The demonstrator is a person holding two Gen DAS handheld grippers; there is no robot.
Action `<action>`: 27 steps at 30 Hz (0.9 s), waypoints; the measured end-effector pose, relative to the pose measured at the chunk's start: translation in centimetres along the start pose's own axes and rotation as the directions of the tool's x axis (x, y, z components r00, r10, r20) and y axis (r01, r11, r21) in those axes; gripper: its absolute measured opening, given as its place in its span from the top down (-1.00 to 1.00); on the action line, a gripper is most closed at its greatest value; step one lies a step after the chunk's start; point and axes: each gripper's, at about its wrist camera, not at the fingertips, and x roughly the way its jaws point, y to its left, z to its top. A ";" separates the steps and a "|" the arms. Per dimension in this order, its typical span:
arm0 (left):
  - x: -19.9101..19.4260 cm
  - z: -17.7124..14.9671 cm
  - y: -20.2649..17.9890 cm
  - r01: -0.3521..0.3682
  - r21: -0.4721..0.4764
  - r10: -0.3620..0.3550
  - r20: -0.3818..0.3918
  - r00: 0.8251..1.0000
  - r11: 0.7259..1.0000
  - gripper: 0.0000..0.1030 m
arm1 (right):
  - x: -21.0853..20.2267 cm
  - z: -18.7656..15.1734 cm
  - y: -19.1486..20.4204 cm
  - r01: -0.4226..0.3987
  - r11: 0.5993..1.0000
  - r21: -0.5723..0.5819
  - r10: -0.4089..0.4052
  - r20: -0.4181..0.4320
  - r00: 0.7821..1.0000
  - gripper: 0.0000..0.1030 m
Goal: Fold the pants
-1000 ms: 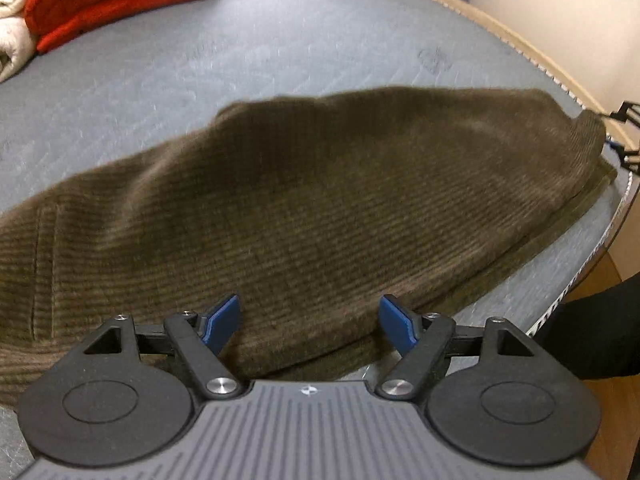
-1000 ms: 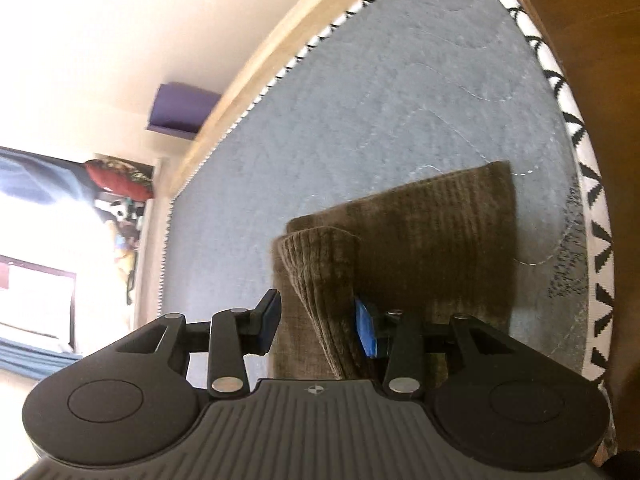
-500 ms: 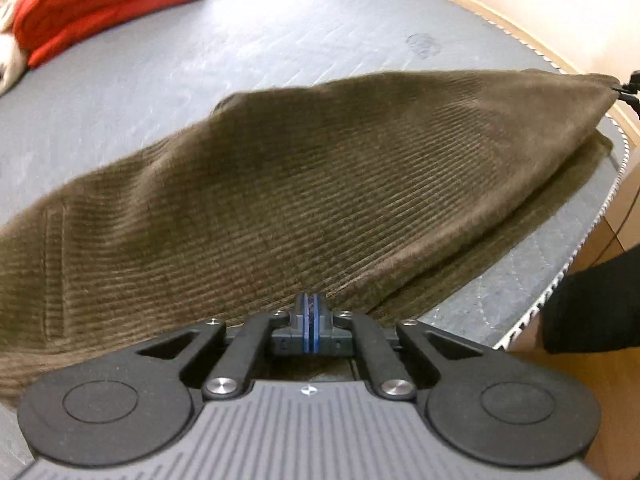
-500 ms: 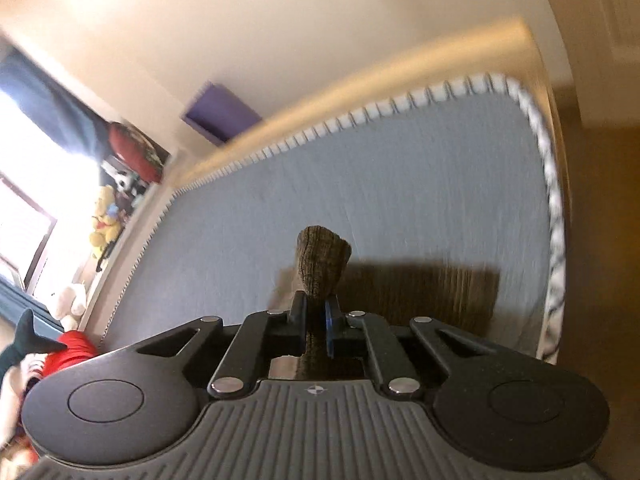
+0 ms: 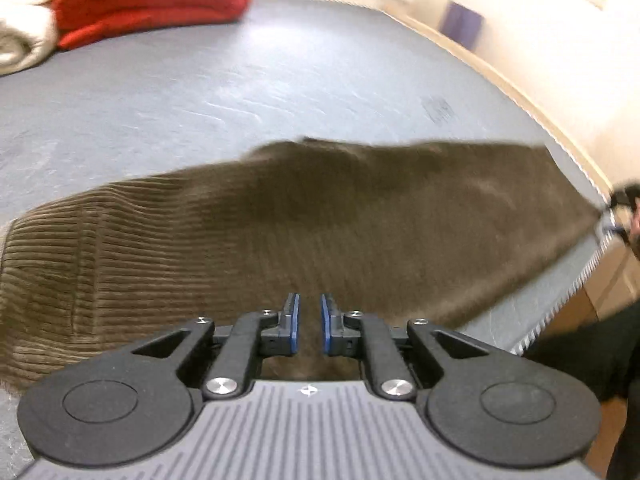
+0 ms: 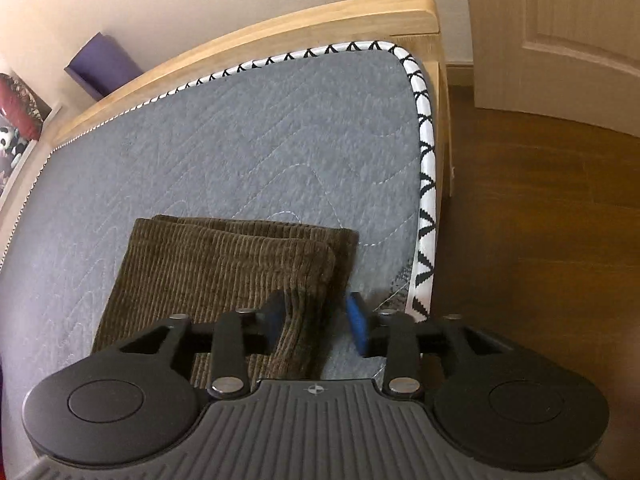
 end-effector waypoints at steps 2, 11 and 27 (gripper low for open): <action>0.6 0.1 0.7 -0.026 -0.033 0.025 -0.014 1.000 0.999 0.57 | 0.1 -0.1 0.1 -0.003 1.000 -0.002 0.003 -0.007 1.000 0.24; 2.5 -0.2 2.1 -0.109 -0.084 0.090 -0.209 0.974 0.990 0.28 | 1.1 -1.0 0.8 0.002 0.999 -0.045 -0.006 -0.087 0.996 0.11; 2.9 0.1 2.6 -0.114 -0.122 0.076 -0.279 0.957 0.986 -0.09 | 1.9 0.0 -0.7 -0.043 0.997 0.070 0.048 -0.070 0.996 0.03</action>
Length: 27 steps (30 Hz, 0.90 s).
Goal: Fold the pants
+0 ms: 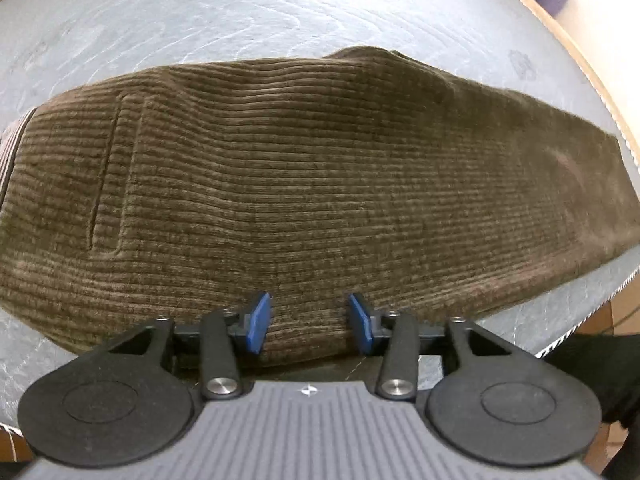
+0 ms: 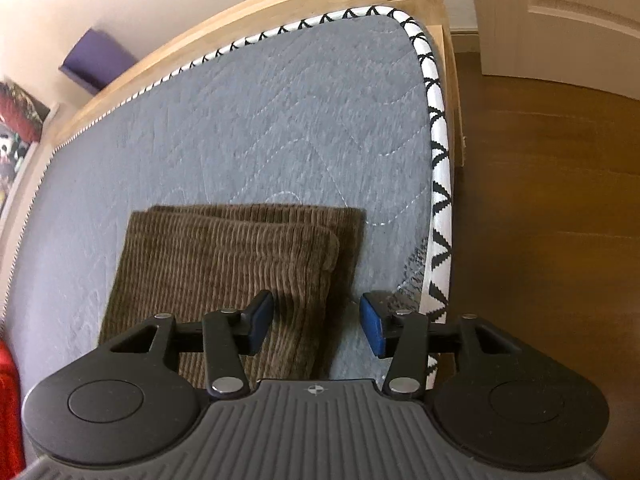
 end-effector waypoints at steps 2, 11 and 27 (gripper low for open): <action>0.6 -0.6 -0.6 0.003 0.021 -0.003 0.001 1.000 1.000 -0.15 | 0.3 0.2 -0.1 -0.010 1.000 0.015 0.010 0.001 1.000 0.02; 2.0 -0.2 -0.8 0.003 0.046 -0.002 -0.007 1.000 0.999 -0.20 | 1.6 0.0 1.6 0.013 0.999 -0.049 -0.012 0.029 0.999 0.20; -1.4 0.6 1.8 0.022 -0.078 -0.015 0.090 0.996 0.997 -0.19 | -14.4 -11.3 15.1 -0.129 0.744 -0.656 0.396 0.277 0.876 0.75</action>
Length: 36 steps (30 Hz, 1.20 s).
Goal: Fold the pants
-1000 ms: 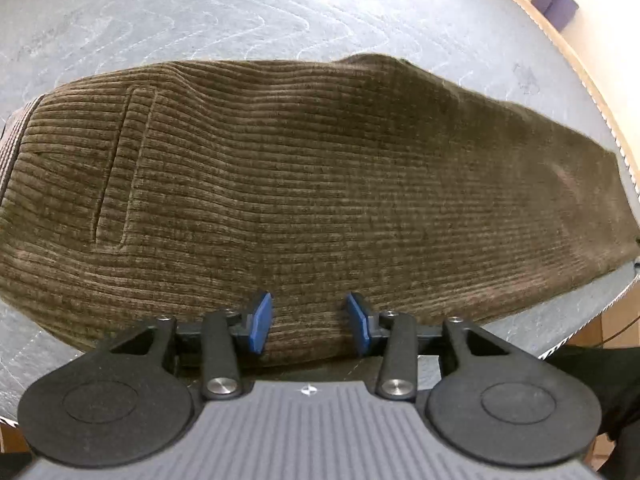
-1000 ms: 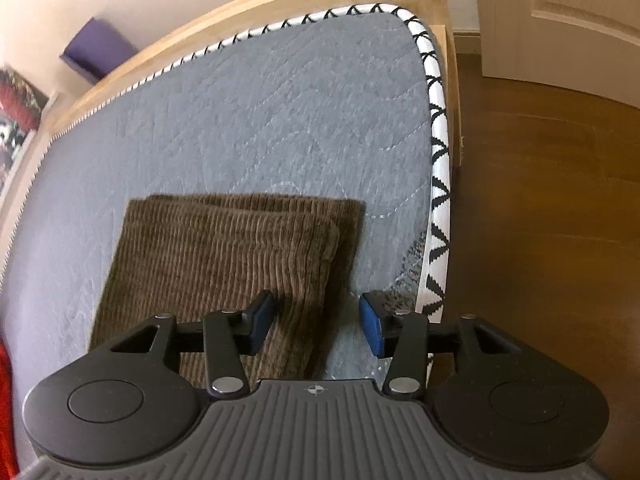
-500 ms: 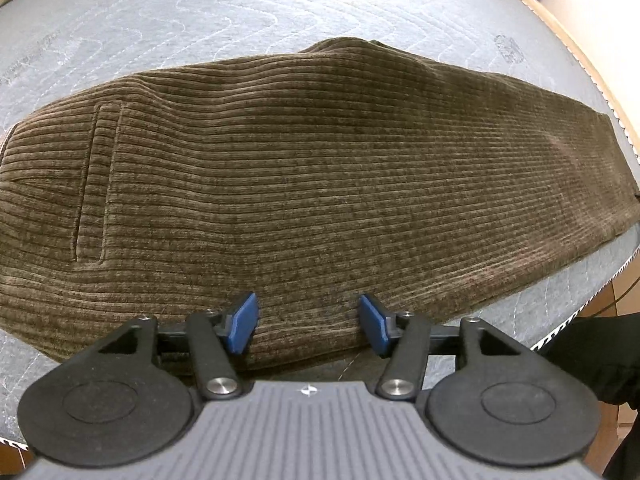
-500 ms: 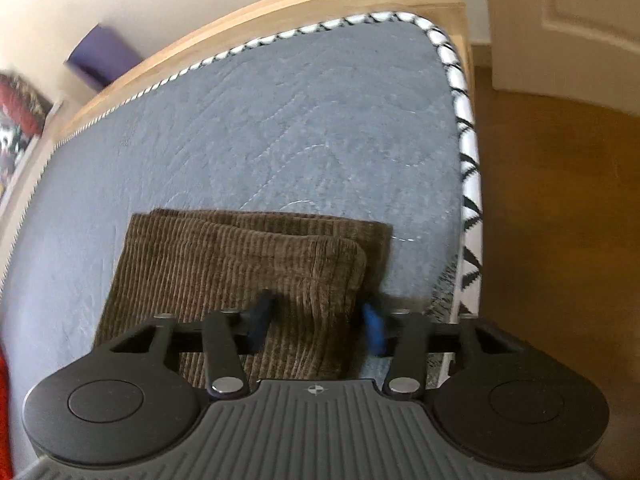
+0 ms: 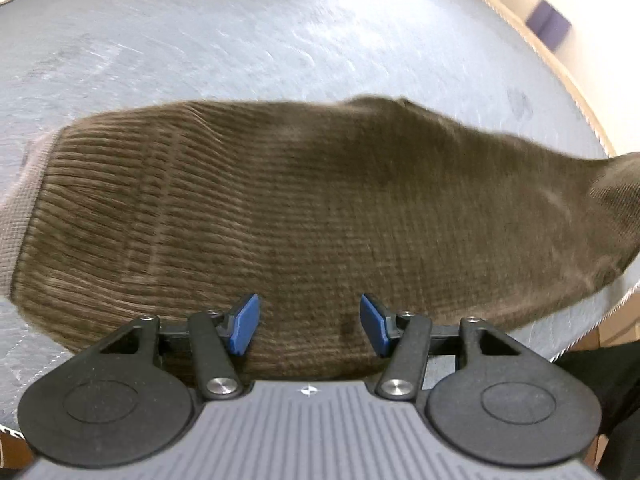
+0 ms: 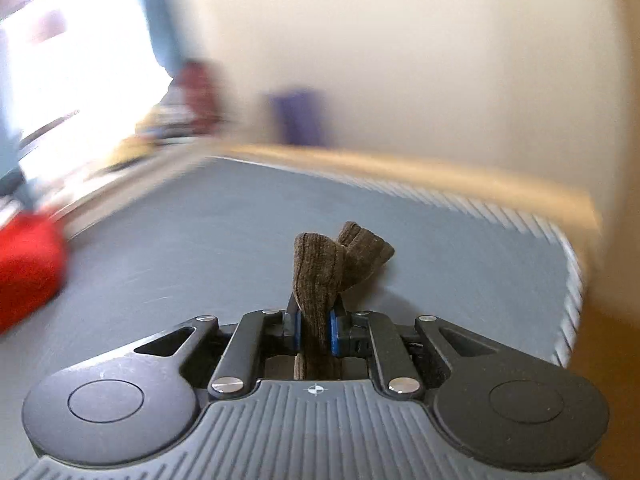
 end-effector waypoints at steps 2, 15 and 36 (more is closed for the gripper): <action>-0.6 0.1 0.7 -0.006 -0.019 0.006 0.019 1.000 1.000 -0.19 | -4.1 -1.2 6.0 -0.138 0.976 -0.167 0.146 0.039 0.989 0.75; -2.3 -1.0 3.9 -0.004 -0.081 0.006 0.033 0.999 0.997 -0.22 | -15.5 -27.3 24.7 -0.689 0.192 -0.699 0.313 -0.622 0.718 0.57; -2.3 -0.3 4.0 0.052 -0.166 -0.041 0.064 0.997 0.985 -0.24 | -14.0 -21.9 20.6 -0.784 0.400 -0.474 0.481 -0.620 0.620 0.16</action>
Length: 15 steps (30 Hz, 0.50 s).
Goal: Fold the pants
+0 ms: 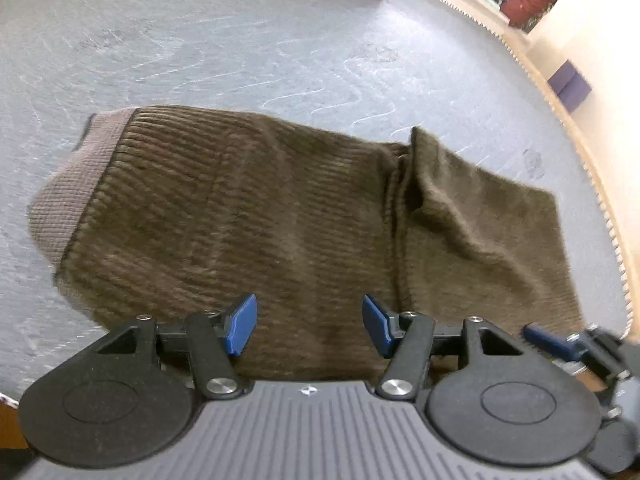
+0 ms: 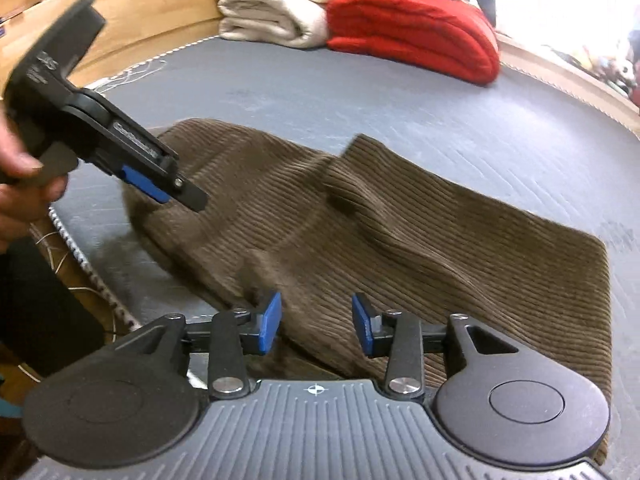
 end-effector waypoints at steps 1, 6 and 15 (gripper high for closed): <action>0.1 0.1 -0.1 0.020 -0.016 -0.020 0.002 1.000 1.000 -0.24 | 0.1 -0.4 -0.4 -0.004 1.000 -0.001 0.004 -0.004 1.000 0.10; 1.0 1.1 -1.4 0.054 -0.065 -0.053 0.010 0.999 0.996 -0.24 | 1.4 -1.1 0.8 -0.043 0.995 -0.085 0.040 -0.043 0.998 0.10; 2.5 2.5 -3.6 0.033 -0.053 -0.032 0.014 0.999 0.998 -0.24 | 2.4 -1.4 4.4 0.039 0.950 -0.311 -0.034 0.024 0.999 0.13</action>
